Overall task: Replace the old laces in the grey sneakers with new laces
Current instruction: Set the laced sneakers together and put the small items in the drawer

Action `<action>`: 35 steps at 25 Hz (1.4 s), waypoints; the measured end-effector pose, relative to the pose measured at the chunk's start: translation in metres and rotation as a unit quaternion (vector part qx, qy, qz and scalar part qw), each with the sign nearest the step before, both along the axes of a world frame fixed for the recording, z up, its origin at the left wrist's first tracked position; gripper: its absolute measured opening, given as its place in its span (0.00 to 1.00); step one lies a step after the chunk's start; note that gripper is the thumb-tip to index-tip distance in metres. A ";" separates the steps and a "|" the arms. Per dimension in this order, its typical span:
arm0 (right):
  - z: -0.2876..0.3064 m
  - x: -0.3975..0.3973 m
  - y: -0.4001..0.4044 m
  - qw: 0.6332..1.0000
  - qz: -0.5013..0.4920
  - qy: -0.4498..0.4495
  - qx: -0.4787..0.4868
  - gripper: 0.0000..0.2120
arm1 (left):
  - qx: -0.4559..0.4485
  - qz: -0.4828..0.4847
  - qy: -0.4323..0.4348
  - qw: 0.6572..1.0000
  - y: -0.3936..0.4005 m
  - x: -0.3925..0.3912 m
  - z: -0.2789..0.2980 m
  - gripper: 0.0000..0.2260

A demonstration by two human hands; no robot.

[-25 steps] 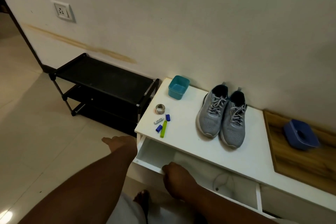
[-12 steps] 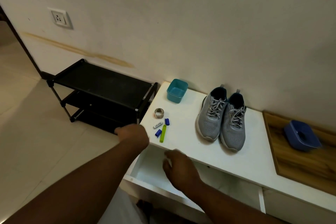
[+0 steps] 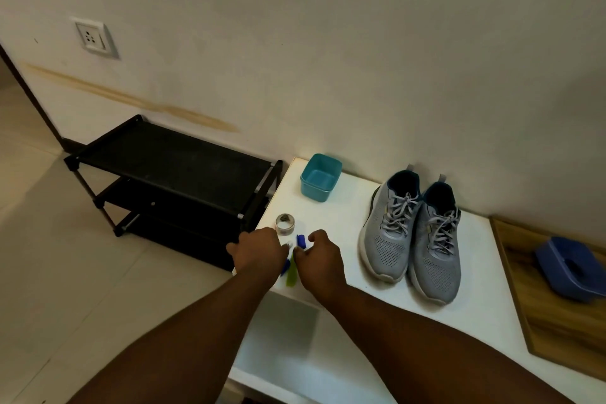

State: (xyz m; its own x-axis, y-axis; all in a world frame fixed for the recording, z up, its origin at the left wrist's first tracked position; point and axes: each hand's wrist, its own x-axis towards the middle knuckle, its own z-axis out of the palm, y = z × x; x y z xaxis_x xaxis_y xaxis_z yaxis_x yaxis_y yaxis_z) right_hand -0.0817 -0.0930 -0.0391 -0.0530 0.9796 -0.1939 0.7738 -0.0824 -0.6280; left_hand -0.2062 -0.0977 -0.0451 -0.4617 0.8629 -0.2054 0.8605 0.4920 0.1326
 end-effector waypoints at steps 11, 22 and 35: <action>-0.006 -0.006 0.017 0.996 0.018 -0.085 -0.028 0.18 | 0.044 0.013 -0.017 0.999 0.002 -0.005 -0.005 0.18; 0.009 0.040 -0.010 0.999 0.023 -0.028 0.010 0.21 | 0.074 -0.010 -0.019 0.997 -0.019 0.028 0.017 0.18; -0.011 0.167 -0.126 0.992 0.119 -0.027 0.032 0.15 | -0.007 -0.072 -0.171 0.983 -0.119 0.129 -0.025 0.19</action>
